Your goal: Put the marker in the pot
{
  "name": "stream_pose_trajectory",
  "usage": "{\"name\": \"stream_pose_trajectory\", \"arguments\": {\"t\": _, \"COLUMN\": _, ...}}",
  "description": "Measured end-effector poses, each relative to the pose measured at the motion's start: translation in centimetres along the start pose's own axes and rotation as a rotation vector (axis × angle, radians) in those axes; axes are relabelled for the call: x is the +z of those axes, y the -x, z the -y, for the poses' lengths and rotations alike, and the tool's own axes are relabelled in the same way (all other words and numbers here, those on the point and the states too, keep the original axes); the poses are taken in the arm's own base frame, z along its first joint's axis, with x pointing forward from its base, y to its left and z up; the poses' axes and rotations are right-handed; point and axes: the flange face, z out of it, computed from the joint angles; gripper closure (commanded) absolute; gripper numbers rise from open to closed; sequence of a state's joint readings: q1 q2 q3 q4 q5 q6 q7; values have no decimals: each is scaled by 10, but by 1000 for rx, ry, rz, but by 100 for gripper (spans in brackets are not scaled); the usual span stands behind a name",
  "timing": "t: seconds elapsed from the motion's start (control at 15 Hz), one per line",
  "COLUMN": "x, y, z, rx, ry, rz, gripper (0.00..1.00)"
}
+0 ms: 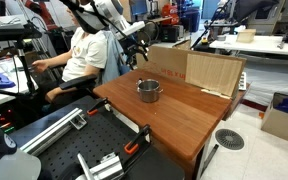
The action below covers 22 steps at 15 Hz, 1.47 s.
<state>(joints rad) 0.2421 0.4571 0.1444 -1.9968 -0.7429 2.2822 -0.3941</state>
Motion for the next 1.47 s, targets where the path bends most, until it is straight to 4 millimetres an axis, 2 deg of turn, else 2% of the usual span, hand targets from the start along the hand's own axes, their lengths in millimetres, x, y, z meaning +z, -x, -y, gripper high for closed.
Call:
{"name": "stream_pose_trajectory", "arguments": {"t": 0.73, "x": 2, "y": -5, "z": 4, "rx": -33, "ry": 31, "rz": -28, "gripper": 0}}
{"name": "stream_pose_trajectory", "arguments": {"t": 1.07, "x": 17, "y": -13, "z": 18, "rx": -70, "ry": 88, "rz": -168, "gripper": 0}}
{"name": "stream_pose_trajectory", "arguments": {"t": 1.47, "x": 41, "y": 10, "z": 31, "rx": 4, "ry": 62, "rz": -411, "gripper": 0}}
